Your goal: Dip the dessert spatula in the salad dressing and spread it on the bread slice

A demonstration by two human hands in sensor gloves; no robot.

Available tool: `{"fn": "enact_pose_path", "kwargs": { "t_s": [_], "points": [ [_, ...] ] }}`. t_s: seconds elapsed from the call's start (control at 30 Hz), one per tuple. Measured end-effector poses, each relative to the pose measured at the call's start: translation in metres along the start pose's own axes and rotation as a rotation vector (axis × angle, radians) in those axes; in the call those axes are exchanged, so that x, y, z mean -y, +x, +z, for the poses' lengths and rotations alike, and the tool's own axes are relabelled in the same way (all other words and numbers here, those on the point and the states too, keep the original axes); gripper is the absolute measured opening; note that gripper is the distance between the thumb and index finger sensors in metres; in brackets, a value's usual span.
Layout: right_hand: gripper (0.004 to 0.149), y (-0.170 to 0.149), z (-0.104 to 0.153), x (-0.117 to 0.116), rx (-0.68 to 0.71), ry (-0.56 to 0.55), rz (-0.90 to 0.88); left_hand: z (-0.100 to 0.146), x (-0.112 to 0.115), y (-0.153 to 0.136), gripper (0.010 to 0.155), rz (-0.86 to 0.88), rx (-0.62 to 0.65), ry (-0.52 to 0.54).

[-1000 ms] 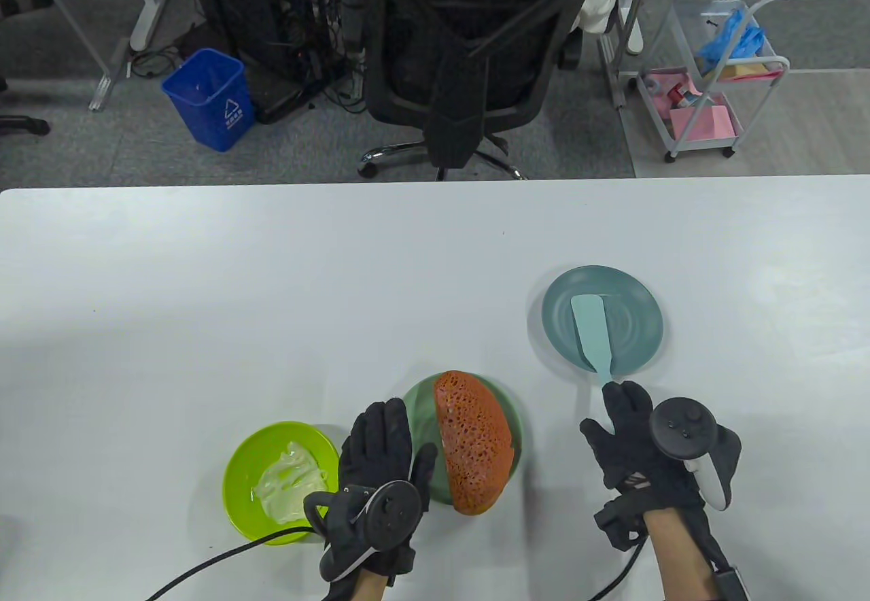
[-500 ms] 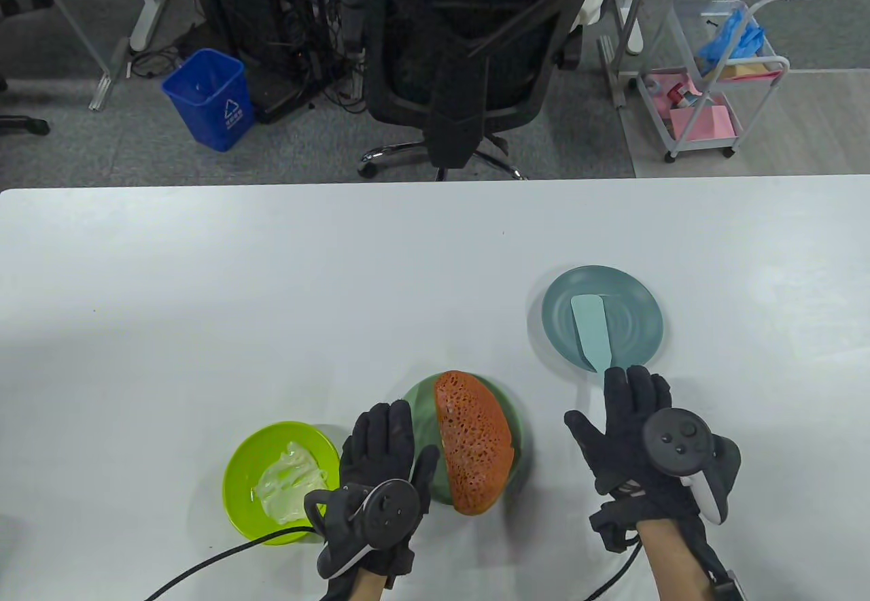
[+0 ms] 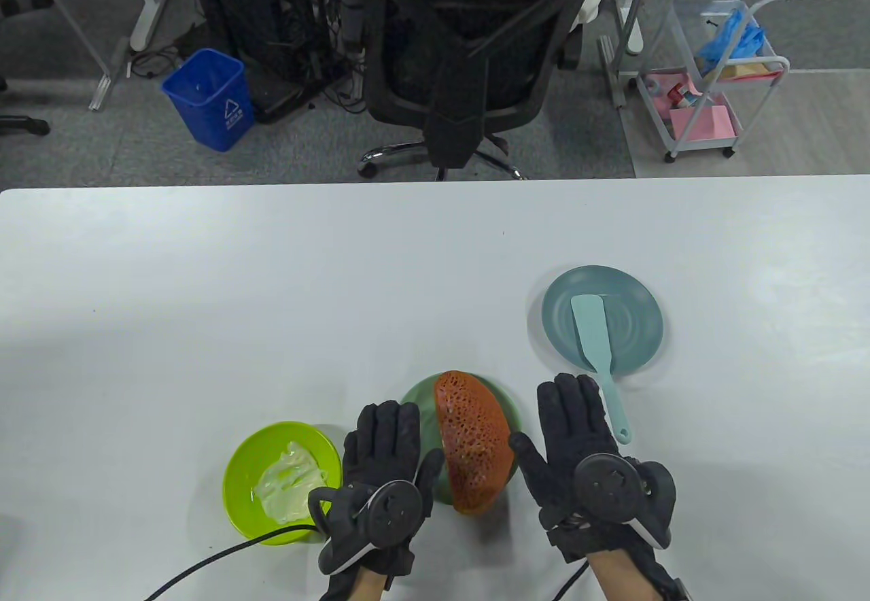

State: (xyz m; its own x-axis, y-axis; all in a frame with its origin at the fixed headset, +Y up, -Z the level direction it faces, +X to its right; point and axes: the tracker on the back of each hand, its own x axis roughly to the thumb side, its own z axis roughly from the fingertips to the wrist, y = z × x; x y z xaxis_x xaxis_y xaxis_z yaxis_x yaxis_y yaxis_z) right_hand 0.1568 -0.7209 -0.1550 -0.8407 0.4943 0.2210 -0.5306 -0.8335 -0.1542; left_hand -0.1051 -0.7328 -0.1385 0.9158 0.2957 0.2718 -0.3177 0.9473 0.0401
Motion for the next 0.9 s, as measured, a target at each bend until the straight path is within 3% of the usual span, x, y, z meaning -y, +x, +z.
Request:
{"fn": "enact_pose_path", "kwargs": {
  "t_s": [0.3, 0.9],
  "points": [
    [0.067, 0.018, 0.009, -0.015, 0.06, -0.04, 0.097, 0.0, 0.0, -0.001, 0.07, -0.003, -0.001, -0.001],
    [0.062, 0.001, 0.015, -0.016, 0.003, 0.0, 0.089, 0.001, 0.0, -0.006, 0.068, 0.041, -0.01, 0.015]
  ]
}}
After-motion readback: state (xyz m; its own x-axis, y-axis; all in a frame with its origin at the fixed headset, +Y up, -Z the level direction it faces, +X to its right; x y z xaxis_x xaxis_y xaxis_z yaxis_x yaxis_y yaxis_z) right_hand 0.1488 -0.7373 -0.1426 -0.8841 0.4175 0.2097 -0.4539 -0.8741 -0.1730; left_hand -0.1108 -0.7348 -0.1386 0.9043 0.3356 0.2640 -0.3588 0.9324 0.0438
